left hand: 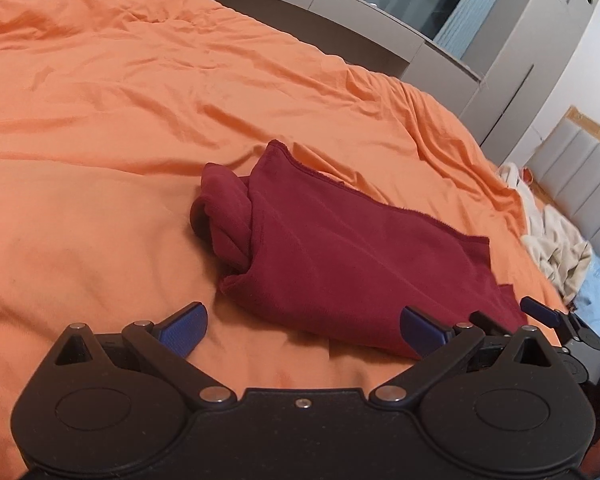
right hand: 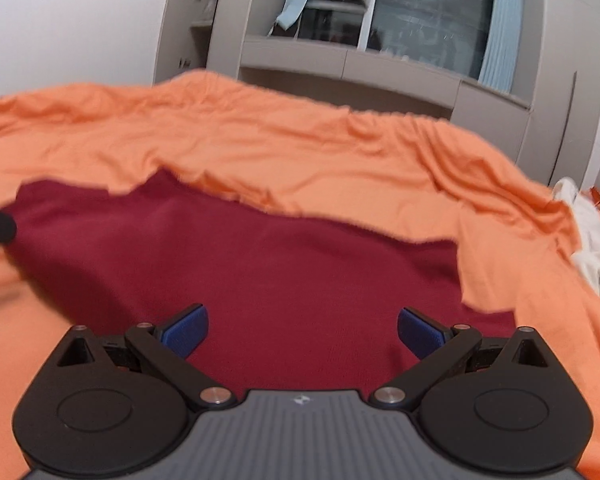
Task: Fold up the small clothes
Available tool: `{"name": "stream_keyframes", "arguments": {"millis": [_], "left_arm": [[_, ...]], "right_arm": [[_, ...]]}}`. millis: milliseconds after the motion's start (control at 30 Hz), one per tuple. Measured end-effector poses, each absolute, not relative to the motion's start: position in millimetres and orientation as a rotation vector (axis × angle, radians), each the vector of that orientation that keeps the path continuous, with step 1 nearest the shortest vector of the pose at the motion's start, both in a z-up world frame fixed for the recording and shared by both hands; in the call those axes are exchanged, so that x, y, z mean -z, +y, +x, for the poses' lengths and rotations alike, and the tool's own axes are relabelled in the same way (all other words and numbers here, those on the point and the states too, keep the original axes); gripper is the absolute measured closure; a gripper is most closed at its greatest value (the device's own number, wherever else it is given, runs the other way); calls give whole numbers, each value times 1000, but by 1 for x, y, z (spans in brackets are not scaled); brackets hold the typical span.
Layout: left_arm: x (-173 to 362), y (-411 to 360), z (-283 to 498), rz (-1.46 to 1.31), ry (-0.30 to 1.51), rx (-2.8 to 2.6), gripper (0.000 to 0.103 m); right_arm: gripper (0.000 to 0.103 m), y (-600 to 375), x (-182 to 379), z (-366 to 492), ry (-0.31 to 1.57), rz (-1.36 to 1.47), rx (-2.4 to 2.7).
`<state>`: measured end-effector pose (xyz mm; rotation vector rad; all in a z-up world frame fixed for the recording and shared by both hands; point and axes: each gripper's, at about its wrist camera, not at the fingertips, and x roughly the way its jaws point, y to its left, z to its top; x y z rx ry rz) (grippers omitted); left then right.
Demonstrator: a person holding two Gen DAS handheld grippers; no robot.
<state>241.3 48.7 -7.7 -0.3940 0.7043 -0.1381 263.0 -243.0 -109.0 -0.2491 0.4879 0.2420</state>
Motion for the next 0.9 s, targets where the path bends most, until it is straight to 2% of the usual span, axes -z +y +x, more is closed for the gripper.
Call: {"name": "stream_keyframes", "arguments": {"millis": [267, 533, 900], "left_arm": [[11, 43, 238, -357, 696, 118, 1], [13, 42, 217, -516, 608, 180, 1], [23, 39, 255, -589, 617, 52, 1]], "right_arm": [[0, -251, 116, 259, 490, -202, -248], [0, -248, 117, 254, 469, -228, -234], [0, -248, 118, 254, 470, -224, -234]]}}
